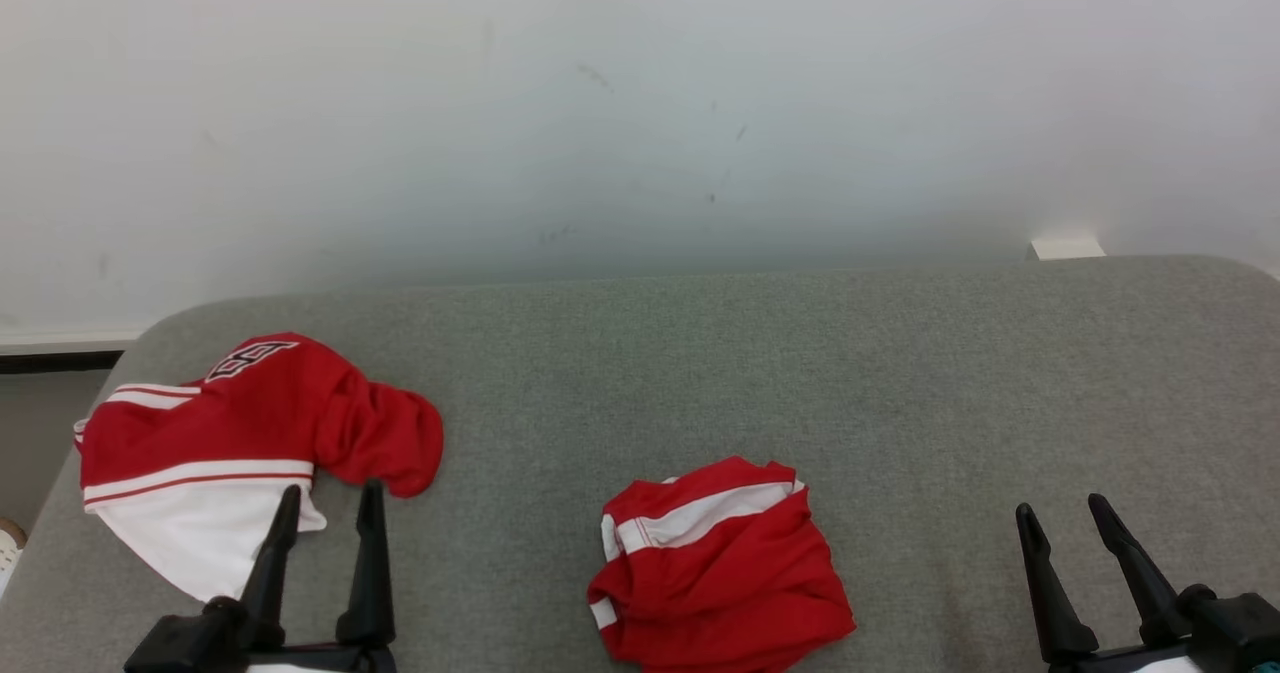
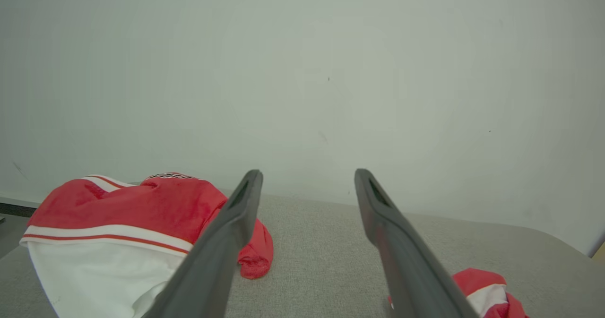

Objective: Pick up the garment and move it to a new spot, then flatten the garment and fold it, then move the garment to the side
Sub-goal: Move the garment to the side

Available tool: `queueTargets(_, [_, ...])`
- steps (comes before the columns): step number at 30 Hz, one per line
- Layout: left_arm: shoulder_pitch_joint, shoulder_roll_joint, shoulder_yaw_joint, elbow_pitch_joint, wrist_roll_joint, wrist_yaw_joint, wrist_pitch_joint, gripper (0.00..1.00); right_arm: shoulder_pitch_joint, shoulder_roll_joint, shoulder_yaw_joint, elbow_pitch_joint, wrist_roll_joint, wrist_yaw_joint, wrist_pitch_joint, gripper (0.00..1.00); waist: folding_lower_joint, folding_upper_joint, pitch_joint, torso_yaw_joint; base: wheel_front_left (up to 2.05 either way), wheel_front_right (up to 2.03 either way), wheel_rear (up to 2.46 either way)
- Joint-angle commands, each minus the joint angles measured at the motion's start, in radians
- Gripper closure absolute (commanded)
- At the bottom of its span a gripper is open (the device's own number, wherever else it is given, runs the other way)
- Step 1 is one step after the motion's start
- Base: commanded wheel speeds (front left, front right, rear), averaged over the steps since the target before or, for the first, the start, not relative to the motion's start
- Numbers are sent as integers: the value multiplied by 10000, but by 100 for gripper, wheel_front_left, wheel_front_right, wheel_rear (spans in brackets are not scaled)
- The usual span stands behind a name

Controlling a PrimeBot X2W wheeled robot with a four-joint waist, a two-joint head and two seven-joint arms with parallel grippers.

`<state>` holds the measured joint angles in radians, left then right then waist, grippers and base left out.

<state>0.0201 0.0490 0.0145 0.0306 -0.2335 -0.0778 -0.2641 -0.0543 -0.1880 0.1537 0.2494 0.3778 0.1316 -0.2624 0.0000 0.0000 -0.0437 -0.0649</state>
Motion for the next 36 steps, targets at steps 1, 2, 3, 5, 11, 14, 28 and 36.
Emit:
queueTargets(1, [-4,30,27,-1,157,26,-2,0,-95,-17,-1,45,-25,-18,-26,0,0,0,-7,-8,0,0,0])
queueTargets(2, [-4,30,28,-3,156,23,0,0,-122,-25,5,66,-28,-18,-28,0,0,0,-13,-12,0,0,0])
queueTargets(3, [-4,30,25,-1,167,23,0,0,-150,-42,17,92,-54,-18,-27,0,0,0,-17,-14,0,0,0])
queueTargets(5, [-17,30,-1,14,182,20,0,0,-220,-49,12,134,-79,-18,-28,0,0,0,-19,-10,0,0,0])
queueTargets(11, [-68,31,-62,49,146,37,0,0,-595,-33,465,473,19,-18,161,0,0,0,38,60,0,0,0])
queueTargets(14, [-118,30,-120,61,116,16,0,0,-1053,74,946,748,321,-18,857,0,0,0,111,158,0,0,0])
queueTargets(28, [-353,31,-429,180,-117,12,-2,0,-3504,690,2326,3604,1639,-20,4791,0,0,0,402,1399,0,0,0])
queueTargets(36, [-267,31,-409,201,-200,-18,0,0,-3307,833,2087,5103,2071,-19,6605,0,0,0,380,1835,0,0,0])
